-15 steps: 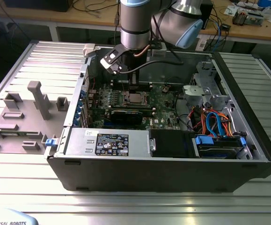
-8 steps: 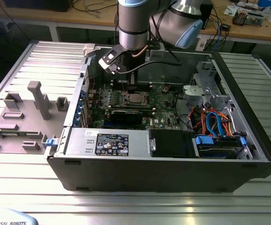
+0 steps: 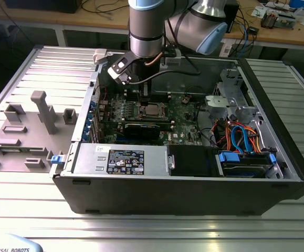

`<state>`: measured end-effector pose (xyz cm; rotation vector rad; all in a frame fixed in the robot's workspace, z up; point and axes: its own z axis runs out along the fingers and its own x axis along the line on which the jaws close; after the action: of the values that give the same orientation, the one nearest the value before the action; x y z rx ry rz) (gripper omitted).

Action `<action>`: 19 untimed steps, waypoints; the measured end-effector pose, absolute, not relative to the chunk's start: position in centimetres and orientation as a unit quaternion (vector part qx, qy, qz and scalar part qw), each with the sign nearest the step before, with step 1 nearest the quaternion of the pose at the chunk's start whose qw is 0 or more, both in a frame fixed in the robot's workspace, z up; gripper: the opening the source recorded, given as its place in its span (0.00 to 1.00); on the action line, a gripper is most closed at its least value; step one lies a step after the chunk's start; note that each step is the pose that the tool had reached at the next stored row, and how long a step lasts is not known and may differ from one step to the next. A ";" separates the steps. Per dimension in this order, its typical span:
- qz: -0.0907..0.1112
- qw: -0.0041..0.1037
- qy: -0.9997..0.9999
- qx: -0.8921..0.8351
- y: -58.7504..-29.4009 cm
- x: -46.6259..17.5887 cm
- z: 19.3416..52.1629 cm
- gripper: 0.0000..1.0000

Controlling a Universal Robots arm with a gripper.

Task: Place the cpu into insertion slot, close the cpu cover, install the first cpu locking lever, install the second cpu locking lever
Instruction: 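Close the cpu cover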

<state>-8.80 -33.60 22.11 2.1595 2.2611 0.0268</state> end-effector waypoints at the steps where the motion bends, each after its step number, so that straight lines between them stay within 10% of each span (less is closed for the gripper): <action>1: 0.009 0.007 0.723 0.691 -33.6 -8.8 21.8 0.11; 19: 0.009 0.007 0.723 0.691 -33.6 -8.9 21.0 0.11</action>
<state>-8.88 -33.60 20.98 2.1594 2.2612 0.0267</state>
